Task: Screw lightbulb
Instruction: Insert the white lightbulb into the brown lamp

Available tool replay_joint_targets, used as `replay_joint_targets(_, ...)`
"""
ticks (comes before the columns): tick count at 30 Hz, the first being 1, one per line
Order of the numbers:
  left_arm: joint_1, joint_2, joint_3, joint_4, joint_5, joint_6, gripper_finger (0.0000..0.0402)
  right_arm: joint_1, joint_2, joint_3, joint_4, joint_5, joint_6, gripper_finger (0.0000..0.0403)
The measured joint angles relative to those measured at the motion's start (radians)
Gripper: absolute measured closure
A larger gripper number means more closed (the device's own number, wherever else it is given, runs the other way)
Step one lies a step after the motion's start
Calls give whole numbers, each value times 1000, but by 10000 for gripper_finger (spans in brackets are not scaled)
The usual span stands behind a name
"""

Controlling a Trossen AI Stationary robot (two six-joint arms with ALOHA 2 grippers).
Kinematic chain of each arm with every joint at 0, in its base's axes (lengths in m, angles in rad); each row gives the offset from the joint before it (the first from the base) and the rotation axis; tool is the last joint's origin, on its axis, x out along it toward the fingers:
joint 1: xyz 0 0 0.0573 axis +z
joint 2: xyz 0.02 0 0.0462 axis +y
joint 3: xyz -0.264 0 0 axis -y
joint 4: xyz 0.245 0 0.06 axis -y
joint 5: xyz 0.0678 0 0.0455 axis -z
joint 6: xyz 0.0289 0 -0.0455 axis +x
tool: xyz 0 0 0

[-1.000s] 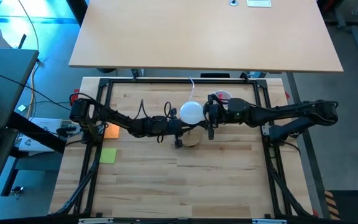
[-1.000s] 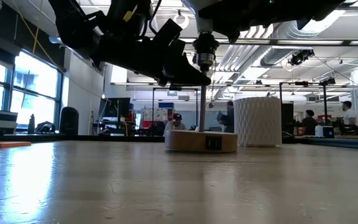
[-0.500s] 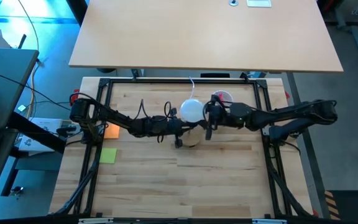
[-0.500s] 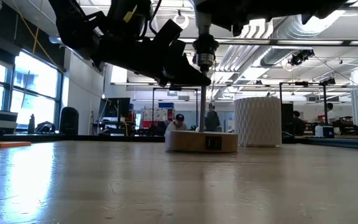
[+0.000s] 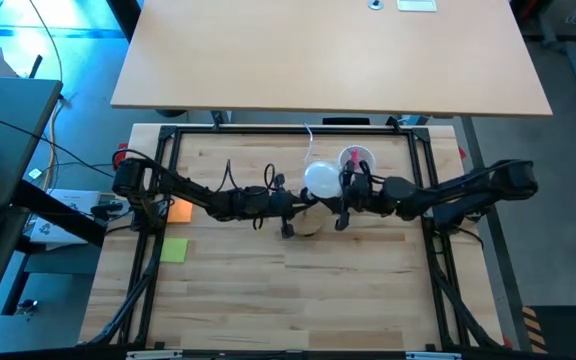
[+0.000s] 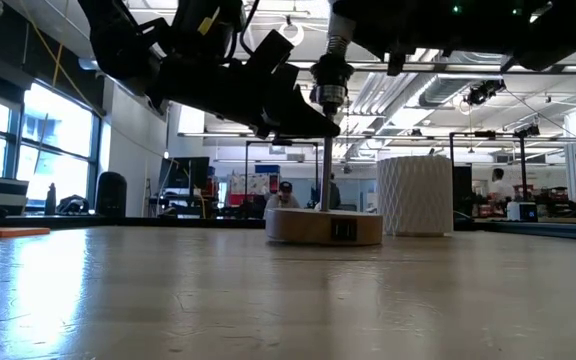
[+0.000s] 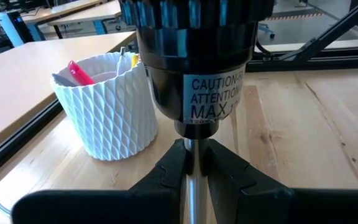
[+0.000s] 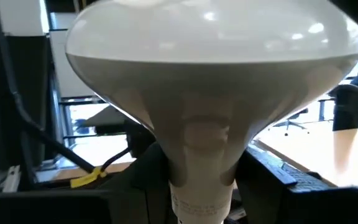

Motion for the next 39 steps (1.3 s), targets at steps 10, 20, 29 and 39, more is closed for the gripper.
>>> replay_joint_targets(10,0,1,0,-3,0,-6,366,-26,15,42,-112,-19,-52,257)
replay_joint_targets(20,4,-10,0,-30,2,-39,330,-31,13,45,-163,-15,-50,257)
replay_joint_targets(29,45,-141,-1,-215,148,-54,210,-33,13,109,-293,-18,-50,257)
replay_joint_targets(39,60,-168,1,-128,146,32,163,-36,15,307,-658,-31,-100,258)
